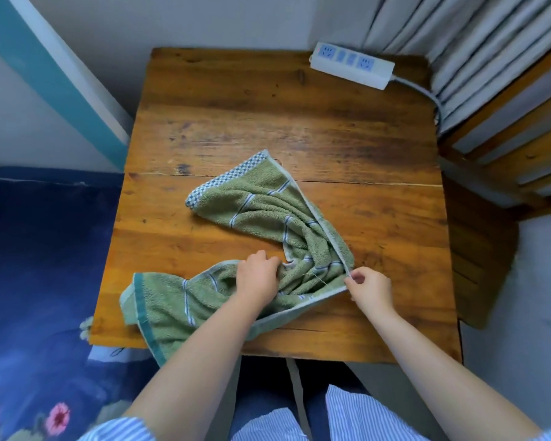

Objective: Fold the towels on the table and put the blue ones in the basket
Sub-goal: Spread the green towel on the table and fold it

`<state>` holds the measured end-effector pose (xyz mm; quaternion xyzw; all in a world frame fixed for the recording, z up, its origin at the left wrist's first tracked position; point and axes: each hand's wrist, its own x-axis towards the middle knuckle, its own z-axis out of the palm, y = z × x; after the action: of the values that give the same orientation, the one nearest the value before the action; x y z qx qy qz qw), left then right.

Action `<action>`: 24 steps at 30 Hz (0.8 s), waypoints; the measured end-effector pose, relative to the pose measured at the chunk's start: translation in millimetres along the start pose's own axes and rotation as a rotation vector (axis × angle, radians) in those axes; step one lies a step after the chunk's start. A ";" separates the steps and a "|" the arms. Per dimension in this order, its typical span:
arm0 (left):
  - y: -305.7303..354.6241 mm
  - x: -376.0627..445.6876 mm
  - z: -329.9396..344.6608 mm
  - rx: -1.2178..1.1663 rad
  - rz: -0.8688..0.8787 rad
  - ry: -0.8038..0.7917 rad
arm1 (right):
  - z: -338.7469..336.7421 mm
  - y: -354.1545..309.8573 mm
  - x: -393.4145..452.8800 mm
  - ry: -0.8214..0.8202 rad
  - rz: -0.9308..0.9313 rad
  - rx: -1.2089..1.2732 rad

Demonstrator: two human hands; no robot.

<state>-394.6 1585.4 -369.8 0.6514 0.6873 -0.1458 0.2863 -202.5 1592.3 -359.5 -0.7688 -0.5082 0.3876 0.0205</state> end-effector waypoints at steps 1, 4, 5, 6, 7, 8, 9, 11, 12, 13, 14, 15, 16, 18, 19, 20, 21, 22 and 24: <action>1.5 0.4 0.1 -0.047 -0.008 -0.013 | 1.8 0.1 -1.1 0.009 0.038 0.060; 5.3 4.2 -1.8 -0.195 -0.019 -0.066 | 4.3 -1.1 -3.6 0.026 0.178 0.258; 6.1 5.7 -1.8 -0.247 -0.009 -0.072 | 4.6 -1.4 -4.2 0.031 0.207 0.306; 6.6 6.4 -1.3 -0.297 0.008 -0.080 | 4.7 -1.3 -5.2 0.041 0.227 0.341; 6.9 7.4 -2.9 -0.329 0.041 -0.086 | 3.5 -2.4 -6.5 0.060 0.236 0.374; 6.8 7.3 -2.2 -0.348 0.059 -0.098 | 3.5 -1.9 -7.4 0.066 0.242 0.385; 6.5 7.7 -2.3 -0.353 0.069 -0.100 | 3.2 -1.8 -8.2 0.071 0.248 0.393; 5.2 6.8 -3.1 -0.350 0.074 -0.079 | 2.7 0.2 -10.2 0.079 0.279 0.422; 4.3 5.7 -4.5 -0.365 0.063 -0.057 | 2.7 0.3 -11.3 0.085 0.297 0.449; 2.5 3.6 -7.2 -0.401 0.044 -0.025 | 2.4 -0.5 -13.7 0.100 0.320 0.505; -0.5 2.4 -11.7 -0.476 0.009 0.014 | 1.1 -1.4 -14.7 0.119 0.351 0.586; -5.2 1.2 -18.8 -0.582 -0.037 0.057 | -2.1 -3.4 -16.3 0.136 0.387 0.691; -12.2 -1.5 -28.4 -0.702 -0.087 0.100 | -6.2 -7.3 -18.7 0.142 0.420 0.797; -28.4 -3.4 -51.8 -0.890 -0.147 0.190 | -17.6 -14.3 -18.1 0.125 0.447 0.947; -38.2 -5.1 -66.7 -0.972 -0.162 0.246 | -24.8 -21.8 -19.6 0.110 0.440 1.009; -47.0 -5.3 -82.6 -1.064 -0.173 0.303 | -33.2 -30.8 -19.0 0.089 0.427 1.063; -54.5 -4.4 -97.5 -1.154 -0.190 0.360 | -41.0 -38.2 -15.5 0.084 0.418 1.104; -62.6 -4.4 -115.2 -1.223 -0.208 0.434 | -50.0 -48.8 -10.7 0.083 0.401 1.127; -76.5 -6.5 -150.1 -1.328 -0.240 0.562 | -71.7 -73.7 -3.9 0.065 0.348 1.133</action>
<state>-500.1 1657.9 -260.1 0.2736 0.7451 0.4438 0.4159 -215.5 1650.7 -275.8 -0.7217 -0.0875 0.5723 0.3794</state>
